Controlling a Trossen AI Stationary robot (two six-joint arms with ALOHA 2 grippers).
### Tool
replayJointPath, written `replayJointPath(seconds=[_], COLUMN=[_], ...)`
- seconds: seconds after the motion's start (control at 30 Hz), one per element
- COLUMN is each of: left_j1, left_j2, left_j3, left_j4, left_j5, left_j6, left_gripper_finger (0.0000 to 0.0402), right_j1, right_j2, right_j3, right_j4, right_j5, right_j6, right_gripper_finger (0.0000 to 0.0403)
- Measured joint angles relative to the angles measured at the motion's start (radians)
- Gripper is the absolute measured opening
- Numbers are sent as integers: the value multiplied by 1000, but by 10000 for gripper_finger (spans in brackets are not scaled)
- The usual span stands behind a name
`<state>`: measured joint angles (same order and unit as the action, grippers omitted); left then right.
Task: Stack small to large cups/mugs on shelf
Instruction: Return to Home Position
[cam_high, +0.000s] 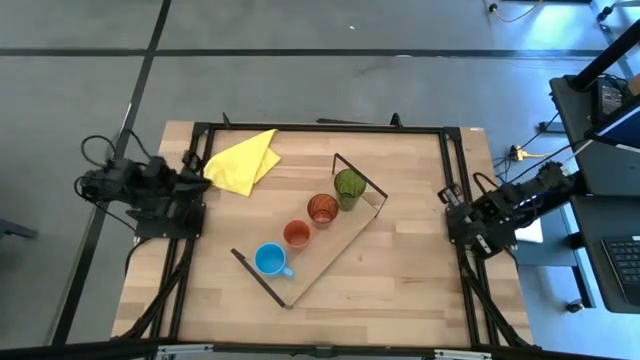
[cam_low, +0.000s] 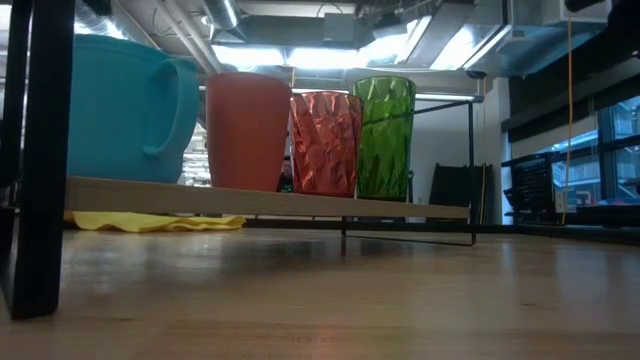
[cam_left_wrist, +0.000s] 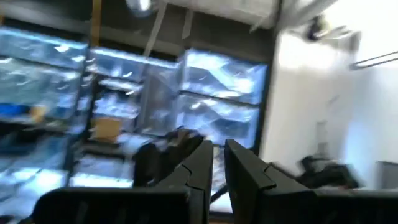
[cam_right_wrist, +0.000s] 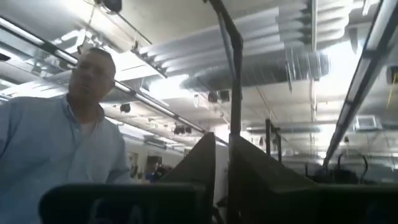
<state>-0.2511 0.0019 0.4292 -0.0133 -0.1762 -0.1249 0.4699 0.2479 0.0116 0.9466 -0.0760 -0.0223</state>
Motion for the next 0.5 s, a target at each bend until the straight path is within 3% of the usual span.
replayJointPath(seconds=[0.07,0.2,0.4,0.5], left_j1=[5,35,98,122], left_j2=[2,0,1,2], left_j3=[-36,-68,-143,-178], left_j4=[-9,27,-14,-52], left_j5=[-61,-77,-49,-26], left_j6=[-4,-33,-178,-240], left_gripper_finger=[35,35,35,35], right_j1=[-39,-117,-200,-218], right_j2=[-34,-101,-207,-247], right_j3=[-5,-5,-5,-5], right_j4=[-3,-107,-407,-477], right_j5=[-45,-111,62,78], right_j6=[0,39,97,88], right_gripper_finger=[49,49,49,52])
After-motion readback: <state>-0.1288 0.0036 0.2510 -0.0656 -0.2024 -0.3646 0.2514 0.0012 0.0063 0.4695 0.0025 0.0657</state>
